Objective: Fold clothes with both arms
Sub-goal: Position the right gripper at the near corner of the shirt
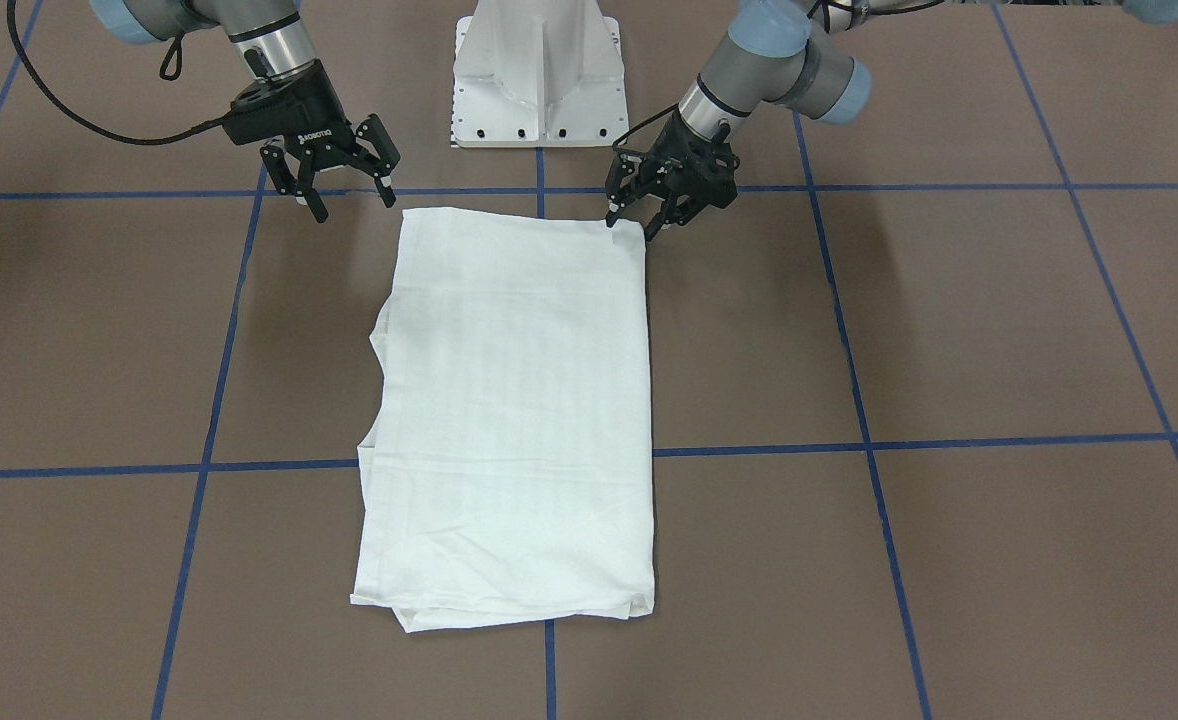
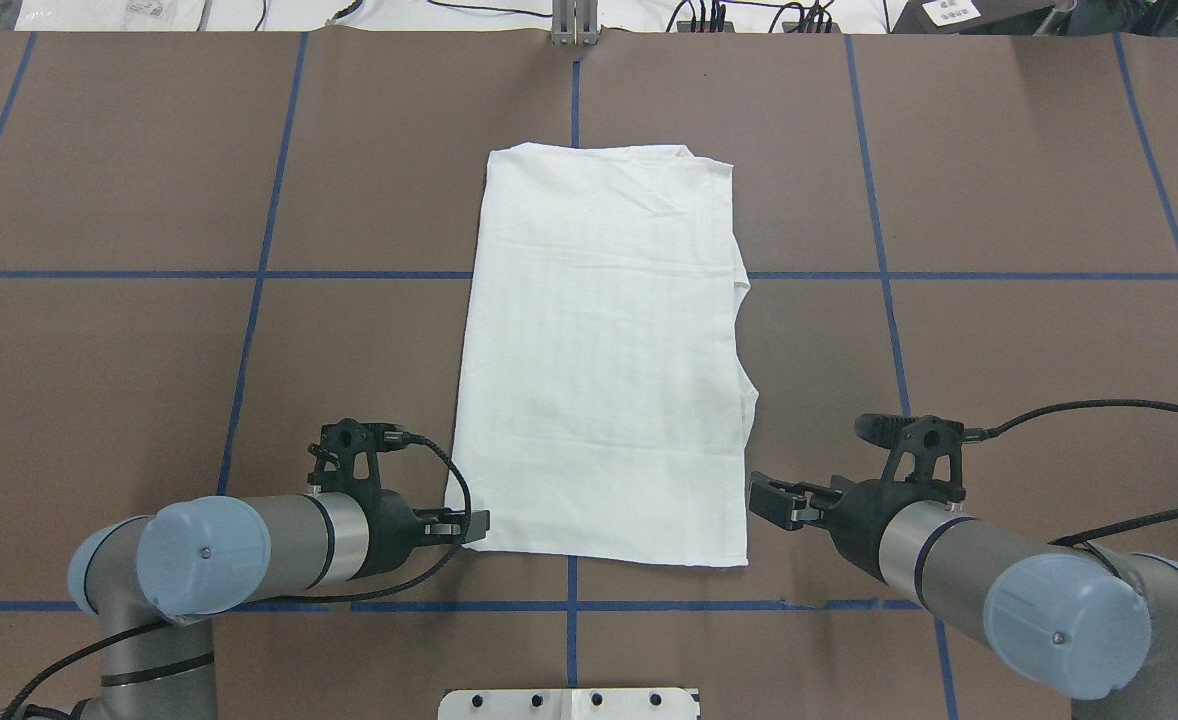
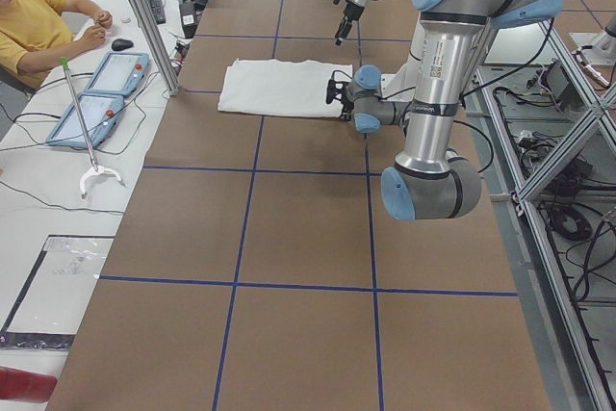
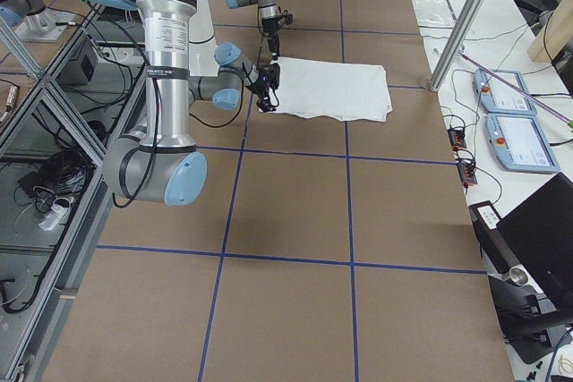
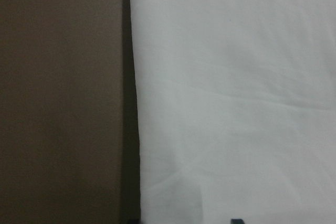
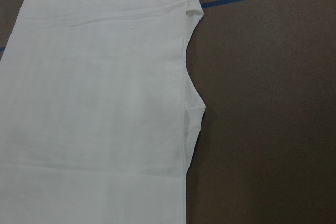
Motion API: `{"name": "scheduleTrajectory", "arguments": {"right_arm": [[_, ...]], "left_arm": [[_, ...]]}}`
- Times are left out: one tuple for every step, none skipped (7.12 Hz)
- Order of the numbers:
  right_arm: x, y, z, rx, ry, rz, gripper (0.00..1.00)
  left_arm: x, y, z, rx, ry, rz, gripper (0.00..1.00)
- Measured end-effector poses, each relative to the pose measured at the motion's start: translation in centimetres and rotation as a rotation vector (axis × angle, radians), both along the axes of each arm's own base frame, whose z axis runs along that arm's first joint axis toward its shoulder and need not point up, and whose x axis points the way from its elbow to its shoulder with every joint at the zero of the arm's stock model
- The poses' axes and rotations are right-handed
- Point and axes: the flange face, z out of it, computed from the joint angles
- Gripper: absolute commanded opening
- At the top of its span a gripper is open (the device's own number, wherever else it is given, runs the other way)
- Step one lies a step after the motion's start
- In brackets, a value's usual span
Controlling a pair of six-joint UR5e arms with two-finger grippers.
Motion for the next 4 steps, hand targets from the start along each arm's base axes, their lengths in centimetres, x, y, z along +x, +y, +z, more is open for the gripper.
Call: {"name": "scheduleTrajectory", "arguments": {"right_arm": [[-0.05,0.0,0.05,0.0,0.001,0.0,1.0],[-0.07,0.0,0.05,0.0,0.0,0.0,1.0],[-0.08,0.01,0.06,0.0,0.0,0.0,1.0],[-0.09,-0.01,0.08,0.0,0.001,0.0,1.0]], "left_arm": [[0.22,0.12,0.21,-0.001,-0.004,0.003,0.65],[0.4,0.18,0.24,-0.001,-0.006,0.006,0.64],[0.49,0.18,0.12,0.0,-0.004,0.007,0.53],[0.55,0.19,0.0,0.0,-0.002,0.007,0.24]]}}
